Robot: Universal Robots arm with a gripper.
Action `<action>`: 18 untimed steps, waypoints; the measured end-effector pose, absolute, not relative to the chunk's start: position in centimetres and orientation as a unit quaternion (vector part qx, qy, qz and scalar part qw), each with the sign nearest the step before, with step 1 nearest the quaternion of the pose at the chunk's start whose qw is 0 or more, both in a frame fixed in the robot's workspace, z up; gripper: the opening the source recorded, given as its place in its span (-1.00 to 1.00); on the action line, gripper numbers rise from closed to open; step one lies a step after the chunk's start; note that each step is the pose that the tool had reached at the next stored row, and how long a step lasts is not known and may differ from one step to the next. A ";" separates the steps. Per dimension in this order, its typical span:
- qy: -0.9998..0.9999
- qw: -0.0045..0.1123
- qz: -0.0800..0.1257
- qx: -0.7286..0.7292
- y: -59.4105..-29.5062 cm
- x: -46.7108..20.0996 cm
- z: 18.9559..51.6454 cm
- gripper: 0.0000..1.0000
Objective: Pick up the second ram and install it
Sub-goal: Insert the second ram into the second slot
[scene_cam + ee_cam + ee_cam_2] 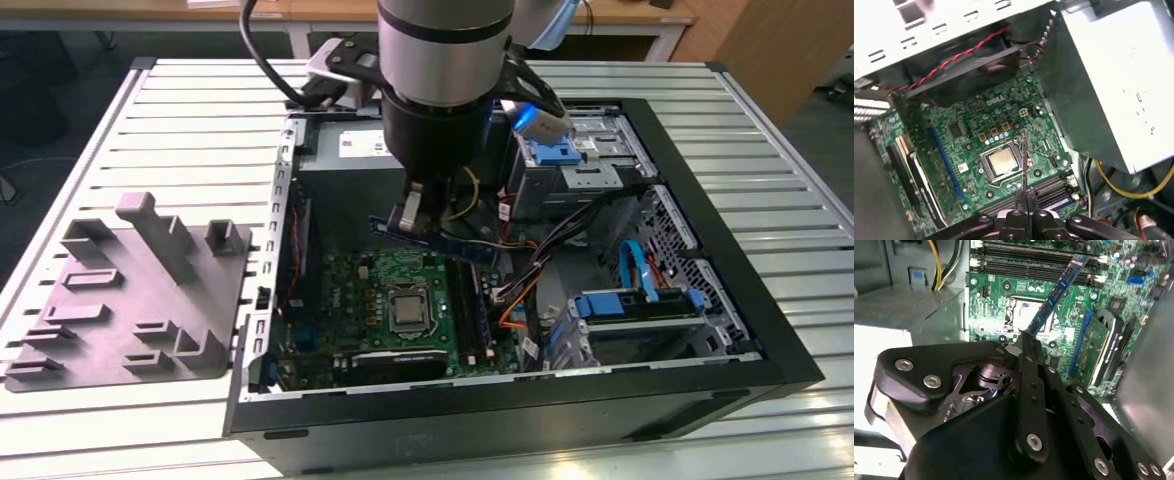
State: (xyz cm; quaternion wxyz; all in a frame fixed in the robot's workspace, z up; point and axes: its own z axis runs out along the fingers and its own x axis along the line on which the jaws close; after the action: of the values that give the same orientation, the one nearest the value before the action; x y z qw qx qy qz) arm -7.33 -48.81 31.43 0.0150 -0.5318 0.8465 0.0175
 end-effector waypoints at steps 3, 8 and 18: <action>0.861 0.016 0.017 -0.508 -48.8 -7.3 31.3 -0.77; 0.883 0.016 0.016 -0.468 -48.8 -7.3 31.2 -0.77; 0.922 0.018 0.015 -0.386 -48.8 -7.3 30.9 -0.77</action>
State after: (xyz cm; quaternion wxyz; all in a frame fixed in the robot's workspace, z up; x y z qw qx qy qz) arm -7.33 -48.81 30.88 0.0177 -0.3864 0.9220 0.0148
